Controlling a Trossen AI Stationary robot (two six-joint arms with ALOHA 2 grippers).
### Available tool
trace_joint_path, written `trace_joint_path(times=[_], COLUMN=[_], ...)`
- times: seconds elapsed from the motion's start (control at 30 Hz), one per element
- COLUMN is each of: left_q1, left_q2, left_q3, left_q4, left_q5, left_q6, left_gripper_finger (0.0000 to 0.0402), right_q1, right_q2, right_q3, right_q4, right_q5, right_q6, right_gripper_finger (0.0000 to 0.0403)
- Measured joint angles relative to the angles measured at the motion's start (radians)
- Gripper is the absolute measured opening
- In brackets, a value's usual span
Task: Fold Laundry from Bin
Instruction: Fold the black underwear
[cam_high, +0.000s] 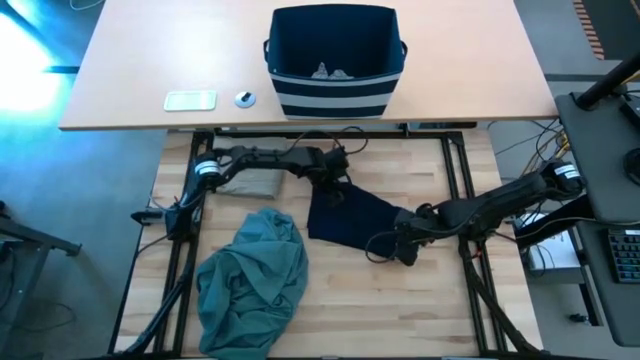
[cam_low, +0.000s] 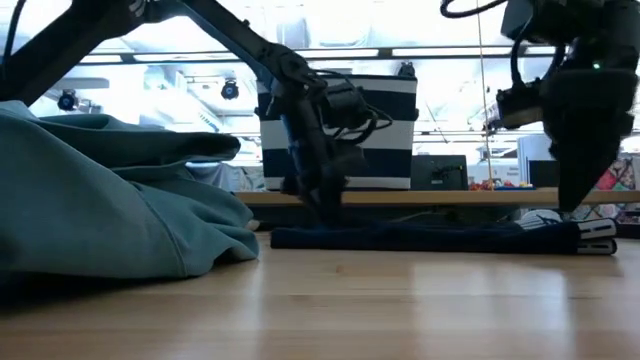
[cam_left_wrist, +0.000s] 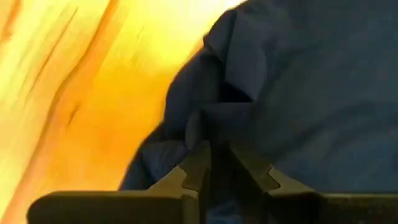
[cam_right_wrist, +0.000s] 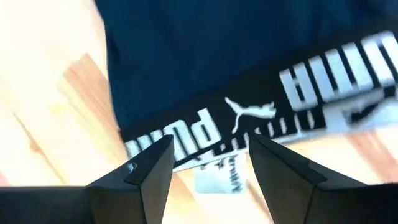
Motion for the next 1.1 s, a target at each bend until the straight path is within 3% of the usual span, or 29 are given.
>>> trace_joint_path(times=[0.2,0.33,0.5,0.7,0.87,1.0,1.1], left_q1=[-0.012,-0.044,-0.107,-0.15,-0.227,-0.268,-0.273], left_q2=[-0.003,-0.013,-0.014,-0.024,-0.027,-0.017,-0.014], left_q3=[0.121,0.166,0.084,-0.084,-0.096,-0.035,0.017], left_q4=[-0.259,-0.371,-0.323,-0.29,-0.257,-0.261,-0.323], left_q5=[0.012,-0.027,-0.03,-0.006,0.068,0.074,0.062], left_q6=[0.013,0.048,0.147,0.113,0.097,0.059,0.037], left_gripper_finger=[0.0038,0.0038,0.0038,0.0038,0.0039,0.0039,0.0039], right_q1=[-0.025,-0.038,-0.101,-0.237,-0.44,-0.608,-0.698], right_q2=[-0.075,-0.07,0.041,0.166,0.239,0.305,0.348], right_q3=[0.012,0.0,-0.045,-0.045,0.008,0.105,0.212], right_q4=[-0.007,-0.005,0.037,0.046,0.081,0.12,0.096], right_q5=[0.01,0.075,0.079,0.078,0.089,0.095,0.066], right_q6=[0.425,0.644,0.706,0.477,0.005,-0.366,-0.536], right_gripper_finger=[0.0206,0.0204,0.0176,0.0086,0.0017,0.0019,0.0038])
